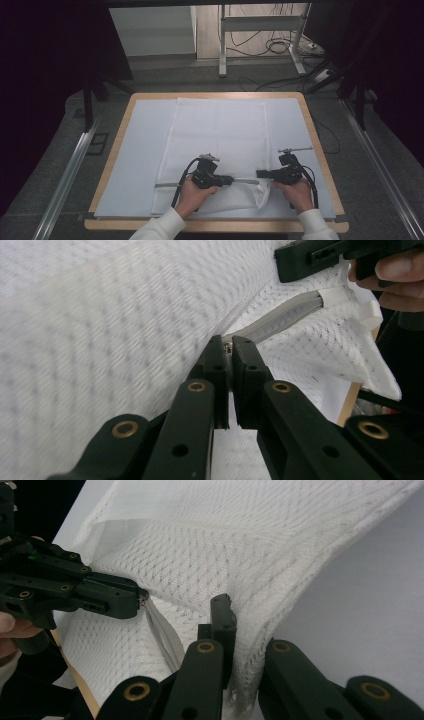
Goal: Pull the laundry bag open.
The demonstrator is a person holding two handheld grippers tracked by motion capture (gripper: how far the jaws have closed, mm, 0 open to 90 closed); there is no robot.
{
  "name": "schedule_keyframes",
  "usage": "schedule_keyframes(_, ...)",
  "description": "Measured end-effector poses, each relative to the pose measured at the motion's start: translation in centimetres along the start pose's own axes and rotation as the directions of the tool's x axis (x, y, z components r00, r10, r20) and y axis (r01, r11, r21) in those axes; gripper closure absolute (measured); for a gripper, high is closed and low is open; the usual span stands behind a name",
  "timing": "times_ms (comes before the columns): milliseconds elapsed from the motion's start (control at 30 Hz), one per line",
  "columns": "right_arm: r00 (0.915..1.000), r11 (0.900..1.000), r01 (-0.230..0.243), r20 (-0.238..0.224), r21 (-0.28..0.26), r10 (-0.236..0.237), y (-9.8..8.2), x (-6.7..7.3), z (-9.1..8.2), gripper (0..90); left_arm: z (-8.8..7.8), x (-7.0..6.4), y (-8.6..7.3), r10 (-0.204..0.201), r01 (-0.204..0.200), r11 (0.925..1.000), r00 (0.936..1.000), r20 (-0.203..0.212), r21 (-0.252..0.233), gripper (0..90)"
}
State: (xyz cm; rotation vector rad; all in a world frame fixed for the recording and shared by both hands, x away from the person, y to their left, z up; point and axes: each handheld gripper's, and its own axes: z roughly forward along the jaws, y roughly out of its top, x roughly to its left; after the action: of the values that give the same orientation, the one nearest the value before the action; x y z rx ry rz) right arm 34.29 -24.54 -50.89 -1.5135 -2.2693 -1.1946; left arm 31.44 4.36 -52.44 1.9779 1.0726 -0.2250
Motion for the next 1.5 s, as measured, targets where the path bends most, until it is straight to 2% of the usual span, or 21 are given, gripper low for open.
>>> schedule_keyframes(500, 1.0000, 1.000, 0.007, 0.000, 0.004, -0.007, -0.1, -0.1, 0.1, 88.1, -0.9, 0.3, -0.3, -0.003, 0.003, 1.0000, 1.0000, -0.004, -0.002, 86.6)
schedule_keyframes(833, 0.9999, 1.000, 0.009, 0.005, 0.005, -0.009, -0.1, -0.1, 0.1, 88.1, -1.6, 0.9, -0.7, -0.029, 0.029, 0.9994, 0.9995, -0.013, -0.016, 86.6)
schedule_keyframes(1000, 0.9999, 1.000, 0.011, 0.002, 0.004, -0.011, -0.1, -0.1, 0.1, 88.1, -1.8, 0.9, -0.7, -0.022, 0.022, 0.9996, 0.9997, -0.009, -0.015, 86.6)
schedule_keyframes(1500, 0.9999, 1.000, 0.015, 0.003, 0.006, -0.015, -0.2, -0.1, 0.1, 88.0, -2.8, 1.6, -1.3, -0.039, 0.039, 0.9990, 0.9990, -0.021, -0.023, 86.6)
